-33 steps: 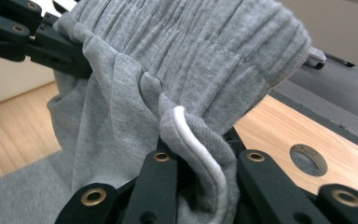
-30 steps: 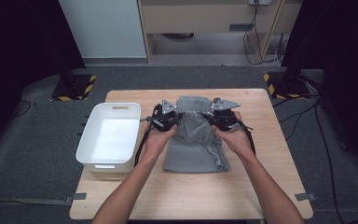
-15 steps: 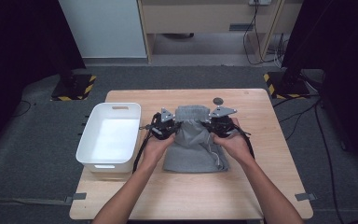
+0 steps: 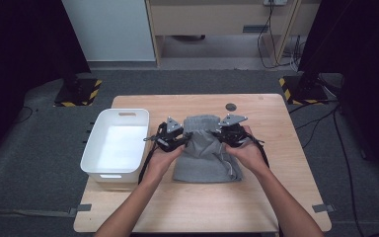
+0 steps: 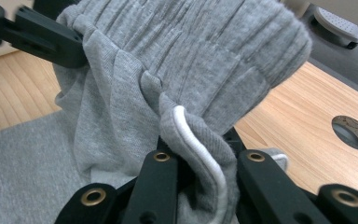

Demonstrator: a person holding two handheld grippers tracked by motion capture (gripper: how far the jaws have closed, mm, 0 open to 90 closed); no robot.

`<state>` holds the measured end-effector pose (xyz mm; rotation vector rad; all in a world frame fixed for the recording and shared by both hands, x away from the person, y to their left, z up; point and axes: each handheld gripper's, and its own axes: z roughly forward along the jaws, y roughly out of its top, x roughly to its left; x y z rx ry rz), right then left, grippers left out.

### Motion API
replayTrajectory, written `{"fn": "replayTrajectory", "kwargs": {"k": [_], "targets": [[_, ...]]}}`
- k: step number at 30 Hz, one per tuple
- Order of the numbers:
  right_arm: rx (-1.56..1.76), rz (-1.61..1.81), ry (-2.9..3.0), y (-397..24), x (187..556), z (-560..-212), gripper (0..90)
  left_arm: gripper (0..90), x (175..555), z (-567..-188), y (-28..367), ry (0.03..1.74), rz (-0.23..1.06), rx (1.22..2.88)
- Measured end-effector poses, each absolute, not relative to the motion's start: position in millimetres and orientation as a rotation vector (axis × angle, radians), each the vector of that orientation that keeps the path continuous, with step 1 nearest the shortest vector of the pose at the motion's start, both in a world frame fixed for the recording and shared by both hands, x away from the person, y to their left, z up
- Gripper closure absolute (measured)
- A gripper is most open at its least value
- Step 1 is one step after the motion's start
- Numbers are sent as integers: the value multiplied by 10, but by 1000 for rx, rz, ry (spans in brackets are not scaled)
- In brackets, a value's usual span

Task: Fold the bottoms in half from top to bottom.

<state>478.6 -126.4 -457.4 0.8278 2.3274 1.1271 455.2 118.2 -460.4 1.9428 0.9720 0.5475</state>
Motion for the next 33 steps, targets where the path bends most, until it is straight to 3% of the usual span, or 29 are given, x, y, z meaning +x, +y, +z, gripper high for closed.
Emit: {"fn": "replayTrajectory", "kwargs": {"k": [15,33], "targets": [[793,1118,2365,-1265,4699,-4628,819,548,4675,-4426,1174,1005,552,1876],[735,1091,2420,-1302,4560,-4774,805,538,4930,-4618,1023,1091,489,1885]]}}
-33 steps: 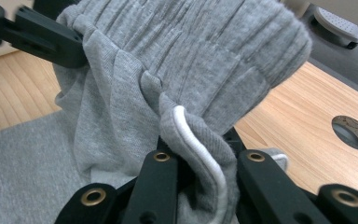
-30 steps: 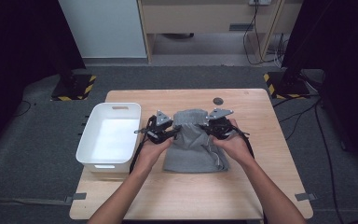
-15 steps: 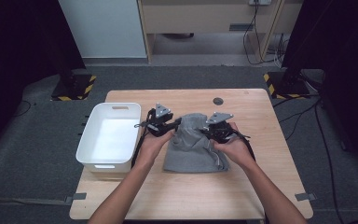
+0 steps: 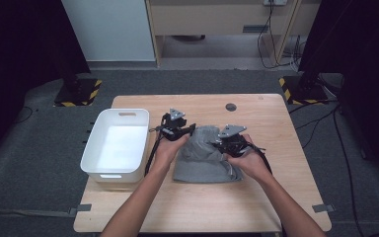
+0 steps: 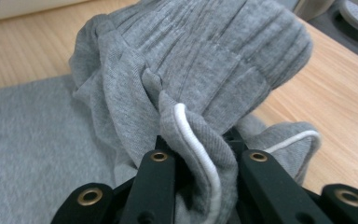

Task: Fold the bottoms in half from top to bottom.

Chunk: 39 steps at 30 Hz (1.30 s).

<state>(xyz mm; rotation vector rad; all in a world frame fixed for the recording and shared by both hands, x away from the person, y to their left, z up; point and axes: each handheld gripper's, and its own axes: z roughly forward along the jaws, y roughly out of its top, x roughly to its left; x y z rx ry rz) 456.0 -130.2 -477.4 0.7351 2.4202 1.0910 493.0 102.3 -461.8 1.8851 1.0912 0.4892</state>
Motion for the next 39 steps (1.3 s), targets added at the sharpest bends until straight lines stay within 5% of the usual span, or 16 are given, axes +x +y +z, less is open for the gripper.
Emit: {"fn": "replayTrajectory", "kwargs": {"k": [17,25,39], "targets": [[690,1076,2453,-1313,4483,-4833,771,564,4848,-4698,926,1058,452,1925],[735,1087,2458,-1320,4501,-4821,541,588,4766,-4822,900,1051,431,1949],[775,1111,2480,-1357,4496,-4692,317,590,4773,-4877,894,1064,432,1949]]}}
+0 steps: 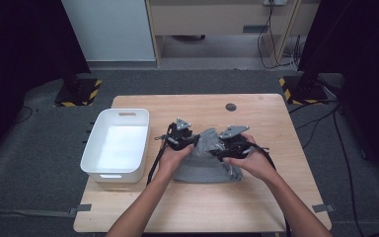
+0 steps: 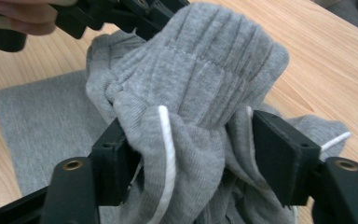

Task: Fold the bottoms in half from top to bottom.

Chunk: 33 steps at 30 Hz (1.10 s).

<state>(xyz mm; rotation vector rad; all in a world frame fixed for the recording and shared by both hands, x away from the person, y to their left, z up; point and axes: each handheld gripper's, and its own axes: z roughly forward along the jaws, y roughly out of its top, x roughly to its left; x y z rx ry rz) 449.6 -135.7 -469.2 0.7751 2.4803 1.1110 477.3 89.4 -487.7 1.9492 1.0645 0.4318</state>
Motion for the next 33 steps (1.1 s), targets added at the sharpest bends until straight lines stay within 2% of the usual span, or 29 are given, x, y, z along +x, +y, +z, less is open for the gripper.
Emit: {"fn": "replayTrajectory", "kwargs": {"k": [7,11,22,33], "targets": [[773,1139,2480,-1346,4491,-4601,181,587,4776,-4885,892,1069,435,1951],[788,1154,2483,-1349,4524,-4535,170,587,4760,-4882,884,1062,441,1954],[836,1189,2458,-1154,4769,-4266,277,584,4723,-4905,903,1063,440,1950],[911,1111,2429,-1011,5010,-4225,408,584,4688,-4913,907,1061,441,1945]]}}
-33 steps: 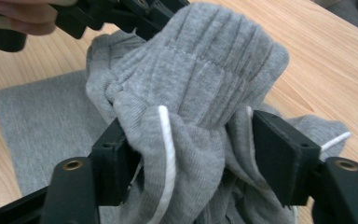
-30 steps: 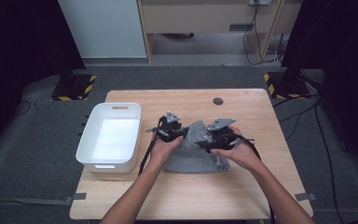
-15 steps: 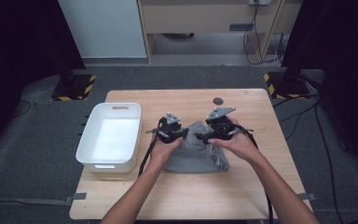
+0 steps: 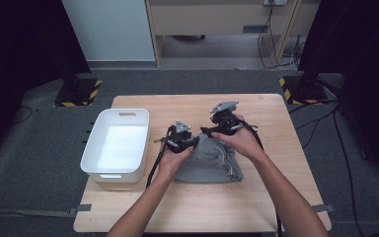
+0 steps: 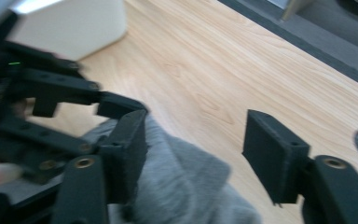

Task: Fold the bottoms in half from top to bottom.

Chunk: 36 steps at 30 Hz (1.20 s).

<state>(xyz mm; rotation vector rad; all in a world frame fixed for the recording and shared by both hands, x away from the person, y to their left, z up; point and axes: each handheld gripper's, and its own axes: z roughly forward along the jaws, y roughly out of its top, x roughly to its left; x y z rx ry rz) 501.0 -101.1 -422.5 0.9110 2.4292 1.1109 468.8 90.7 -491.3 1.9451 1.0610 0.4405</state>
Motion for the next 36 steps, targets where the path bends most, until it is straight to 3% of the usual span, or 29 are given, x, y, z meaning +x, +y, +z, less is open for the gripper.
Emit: {"fn": "replayTrajectory", "kwargs": {"k": [5,22,36], "targets": [[957,1043,2411,-1023,5124,-4257,444,583,4659,-4924,908,1054,439,1944],[1061,902,2403,-923,5386,-4379,442,580,4619,-4950,948,1055,433,1938],[1045,939,2434,-1052,5198,-4393,447,570,4486,-4890,958,1009,455,1970]]}}
